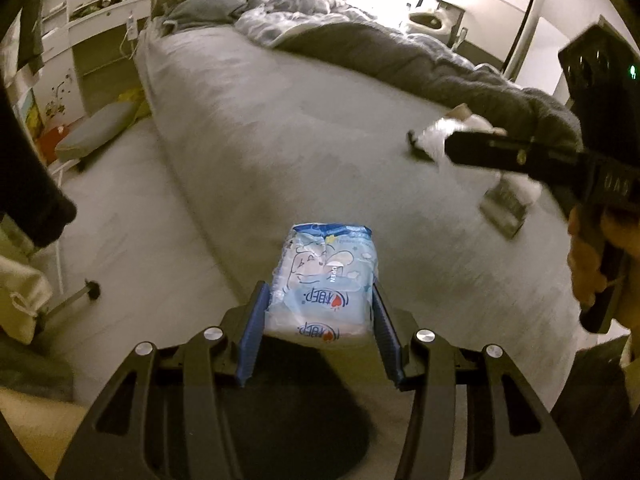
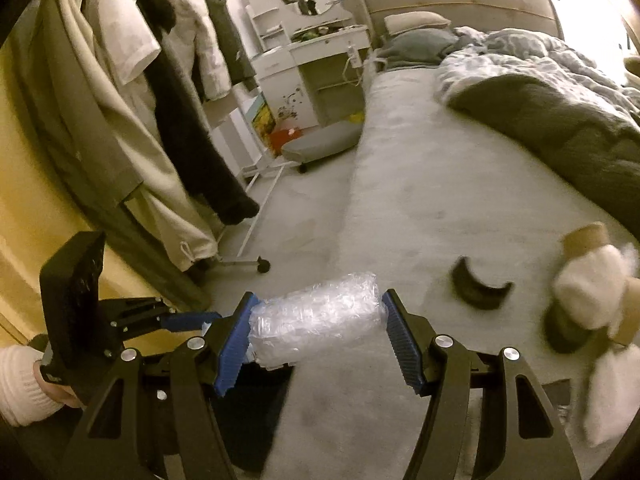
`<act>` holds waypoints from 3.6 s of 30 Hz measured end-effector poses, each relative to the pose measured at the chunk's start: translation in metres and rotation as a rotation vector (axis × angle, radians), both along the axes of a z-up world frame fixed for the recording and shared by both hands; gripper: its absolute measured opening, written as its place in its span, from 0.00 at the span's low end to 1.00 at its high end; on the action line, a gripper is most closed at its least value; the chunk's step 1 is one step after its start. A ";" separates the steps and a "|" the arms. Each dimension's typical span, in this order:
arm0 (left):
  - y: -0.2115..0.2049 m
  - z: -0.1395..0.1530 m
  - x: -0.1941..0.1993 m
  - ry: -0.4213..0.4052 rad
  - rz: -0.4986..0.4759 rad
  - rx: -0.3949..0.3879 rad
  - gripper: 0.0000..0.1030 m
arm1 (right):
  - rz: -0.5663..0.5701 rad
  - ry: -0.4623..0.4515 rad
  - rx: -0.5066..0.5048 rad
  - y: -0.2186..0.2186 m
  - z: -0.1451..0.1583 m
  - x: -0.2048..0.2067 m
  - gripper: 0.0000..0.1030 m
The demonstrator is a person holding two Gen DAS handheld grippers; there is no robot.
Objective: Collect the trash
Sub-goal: 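Carry the bubble wrap and diaper pack in both tools over the black bin, then open the left tool to drop the diaper pack into the bin, then lower the right tool into the bin and release the bubble wrap, then move both tools back over the bed toward the remaining trash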
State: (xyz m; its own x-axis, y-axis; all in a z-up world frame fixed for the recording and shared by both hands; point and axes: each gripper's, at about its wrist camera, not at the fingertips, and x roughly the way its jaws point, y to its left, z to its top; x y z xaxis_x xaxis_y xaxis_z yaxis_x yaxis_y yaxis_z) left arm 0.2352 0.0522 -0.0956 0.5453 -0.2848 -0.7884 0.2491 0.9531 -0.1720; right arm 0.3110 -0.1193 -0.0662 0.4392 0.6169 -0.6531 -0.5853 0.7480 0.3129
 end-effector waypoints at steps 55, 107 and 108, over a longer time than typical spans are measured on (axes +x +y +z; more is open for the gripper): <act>0.135 -0.072 -0.044 0.229 0.202 -0.033 0.65 | 0.283 0.309 -0.437 0.189 -0.138 -0.026 0.63; 0.098 0.108 -0.018 -0.277 0.176 -0.055 0.75 | 0.221 0.051 -0.253 0.151 -0.067 -0.056 0.80; 0.095 0.109 -0.017 -0.283 0.169 -0.054 0.76 | 0.201 0.037 -0.239 0.142 -0.060 -0.052 0.81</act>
